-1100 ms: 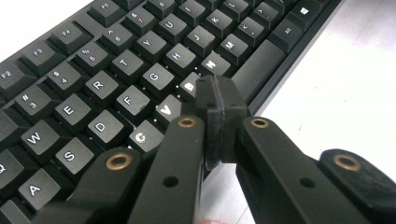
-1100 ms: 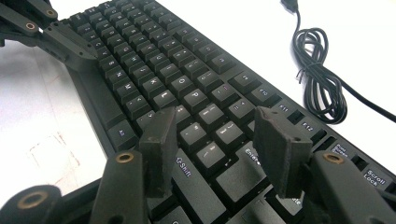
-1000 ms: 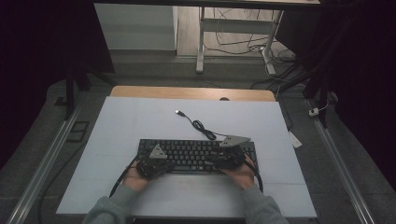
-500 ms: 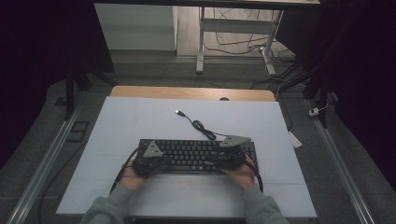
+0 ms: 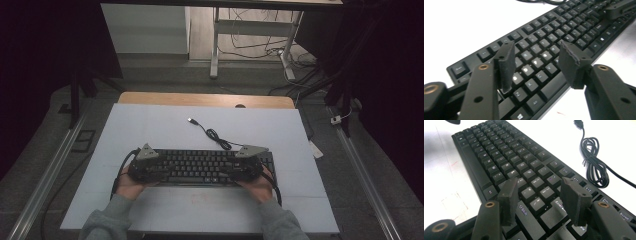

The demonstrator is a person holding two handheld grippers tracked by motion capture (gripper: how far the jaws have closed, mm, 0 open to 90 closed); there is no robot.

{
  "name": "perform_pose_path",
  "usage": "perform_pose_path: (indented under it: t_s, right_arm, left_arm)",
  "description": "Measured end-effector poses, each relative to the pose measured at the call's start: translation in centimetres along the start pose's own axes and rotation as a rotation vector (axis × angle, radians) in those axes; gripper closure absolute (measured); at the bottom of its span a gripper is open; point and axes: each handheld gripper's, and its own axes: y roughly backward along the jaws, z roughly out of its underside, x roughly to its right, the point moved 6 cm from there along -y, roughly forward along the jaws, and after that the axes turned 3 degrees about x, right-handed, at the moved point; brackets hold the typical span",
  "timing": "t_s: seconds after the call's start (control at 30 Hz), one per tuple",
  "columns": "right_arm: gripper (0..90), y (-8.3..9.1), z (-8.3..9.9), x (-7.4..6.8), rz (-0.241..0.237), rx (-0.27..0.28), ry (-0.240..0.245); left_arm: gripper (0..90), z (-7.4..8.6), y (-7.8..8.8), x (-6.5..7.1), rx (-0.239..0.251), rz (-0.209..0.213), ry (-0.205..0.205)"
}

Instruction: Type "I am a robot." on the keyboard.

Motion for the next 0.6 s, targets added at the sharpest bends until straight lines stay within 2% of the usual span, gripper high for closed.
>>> perform_pose_path:
  t_s: [0.37,0.6]
  right_arm:
    - [48.3,0.0,0.0,0.0,-0.003,0.002,0.001]
    - [48.1,-0.1,0.0,-0.1,-0.003,-0.005,0.005]
  left_arm:
    - [41.8,0.2,0.1,-0.9,-0.007,-0.024,0.017]
    - [42.4,0.4,-0.1,-1.6,-0.011,-0.044,0.035]
